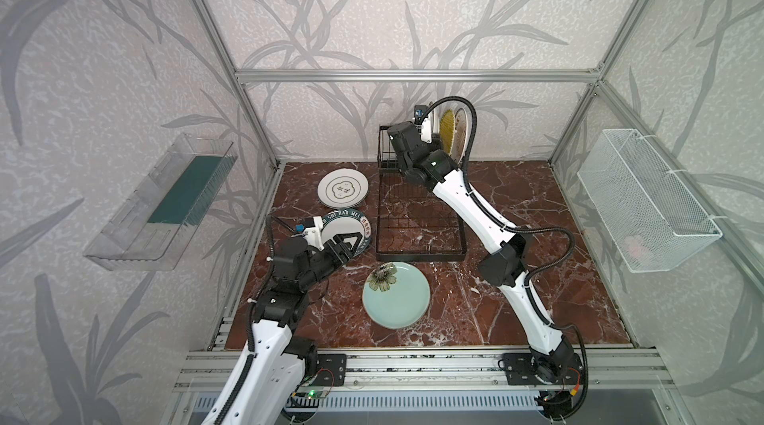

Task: Load plates into a dish rack
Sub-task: Place the plate on the dish rack.

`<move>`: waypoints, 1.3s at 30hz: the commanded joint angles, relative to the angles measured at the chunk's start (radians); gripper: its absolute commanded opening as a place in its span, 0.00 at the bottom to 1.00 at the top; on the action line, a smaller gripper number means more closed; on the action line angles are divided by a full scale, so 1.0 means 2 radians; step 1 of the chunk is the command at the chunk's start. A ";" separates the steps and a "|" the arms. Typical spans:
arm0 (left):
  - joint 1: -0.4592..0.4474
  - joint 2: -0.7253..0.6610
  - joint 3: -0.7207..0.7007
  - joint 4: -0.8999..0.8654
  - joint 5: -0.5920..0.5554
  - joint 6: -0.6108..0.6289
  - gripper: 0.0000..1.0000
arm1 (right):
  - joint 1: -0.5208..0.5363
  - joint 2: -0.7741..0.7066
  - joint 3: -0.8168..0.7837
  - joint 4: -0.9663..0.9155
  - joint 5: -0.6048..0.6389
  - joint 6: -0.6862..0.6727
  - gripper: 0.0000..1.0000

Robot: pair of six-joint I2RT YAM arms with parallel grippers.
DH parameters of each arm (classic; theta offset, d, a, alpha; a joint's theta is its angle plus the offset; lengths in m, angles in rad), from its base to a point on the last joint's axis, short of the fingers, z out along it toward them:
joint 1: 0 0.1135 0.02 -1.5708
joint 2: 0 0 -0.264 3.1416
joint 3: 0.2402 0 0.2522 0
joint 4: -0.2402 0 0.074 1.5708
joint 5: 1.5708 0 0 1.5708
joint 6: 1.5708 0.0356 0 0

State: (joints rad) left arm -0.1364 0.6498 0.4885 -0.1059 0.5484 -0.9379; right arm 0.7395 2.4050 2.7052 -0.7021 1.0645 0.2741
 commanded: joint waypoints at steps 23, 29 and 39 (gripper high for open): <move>-0.001 0.011 0.020 -0.015 -0.013 0.029 0.64 | -0.007 -0.125 -0.055 0.068 -0.077 -0.092 0.38; -0.001 0.027 0.048 -0.030 -0.012 0.058 0.64 | -0.015 -0.178 -0.128 0.090 -0.119 -0.093 0.38; -0.001 0.062 0.095 -0.053 -0.007 0.098 0.64 | -0.052 -0.340 -0.401 0.235 -0.208 -0.079 0.33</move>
State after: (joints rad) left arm -0.1364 0.7635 0.6319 -0.1825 0.5282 -0.7937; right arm 0.6678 1.8202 1.9957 -0.3641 0.7326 0.0864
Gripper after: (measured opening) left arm 0.638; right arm 0.331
